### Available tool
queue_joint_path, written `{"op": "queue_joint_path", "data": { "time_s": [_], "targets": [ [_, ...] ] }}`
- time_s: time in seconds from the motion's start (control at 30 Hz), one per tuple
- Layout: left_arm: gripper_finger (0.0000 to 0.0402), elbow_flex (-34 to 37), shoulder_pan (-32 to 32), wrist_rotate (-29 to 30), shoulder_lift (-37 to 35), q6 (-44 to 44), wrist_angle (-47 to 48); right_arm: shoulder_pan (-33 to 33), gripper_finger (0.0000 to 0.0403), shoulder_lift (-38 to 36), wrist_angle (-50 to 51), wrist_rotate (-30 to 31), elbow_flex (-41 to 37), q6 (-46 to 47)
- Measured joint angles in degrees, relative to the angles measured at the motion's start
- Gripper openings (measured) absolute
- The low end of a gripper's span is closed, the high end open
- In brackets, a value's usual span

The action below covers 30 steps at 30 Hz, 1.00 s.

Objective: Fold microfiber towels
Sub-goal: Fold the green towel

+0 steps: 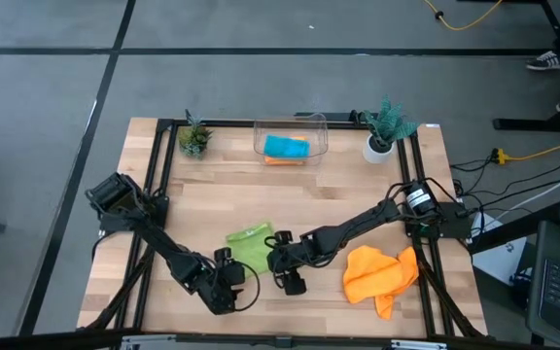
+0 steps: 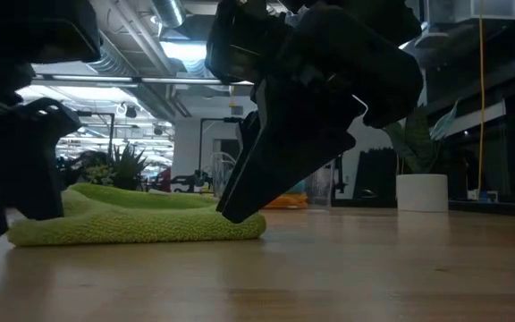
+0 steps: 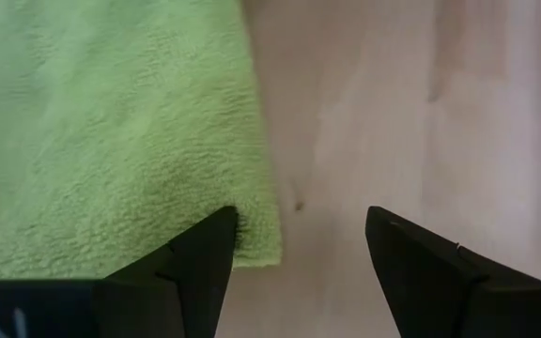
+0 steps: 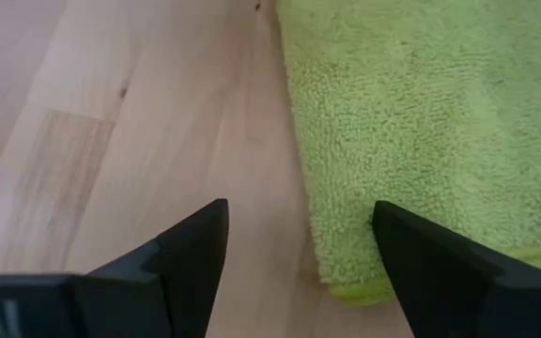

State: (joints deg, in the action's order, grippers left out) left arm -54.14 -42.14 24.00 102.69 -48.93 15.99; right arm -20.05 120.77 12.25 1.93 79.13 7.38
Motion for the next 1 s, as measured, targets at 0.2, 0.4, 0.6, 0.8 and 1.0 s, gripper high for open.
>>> {"op": "queue_joint_path", "data": {
  "time_s": [0.2,0.4,0.6,0.8,1.0],
  "targets": [
    [0.0232,-5.1,0.0,-1.7,0.0,1.5,1.7,-0.2,0.0266,0.0,2.0,1.5,2.4,-0.2],
    [0.0232,-7.5,0.0,0.9,-0.1,3.4,8.2,-0.3,0.0266,-0.1,4.2,1.5,3.6,-1.9],
    [0.0232,-7.4,0.2,3.5,-0.1,1.7,11.6,-0.4,0.0266,-0.1,6.6,1.5,3.5,-2.2],
    [0.0231,-7.4,0.5,2.9,1.2,1.5,10.6,-0.4,0.0266,1.3,5.9,1.5,3.1,-3.4],
    [0.0231,-7.4,0.5,2.4,4.1,-0.1,10.5,-0.4,0.0266,2.9,5.6,1.8,3.1,-2.0]
  ]
}}
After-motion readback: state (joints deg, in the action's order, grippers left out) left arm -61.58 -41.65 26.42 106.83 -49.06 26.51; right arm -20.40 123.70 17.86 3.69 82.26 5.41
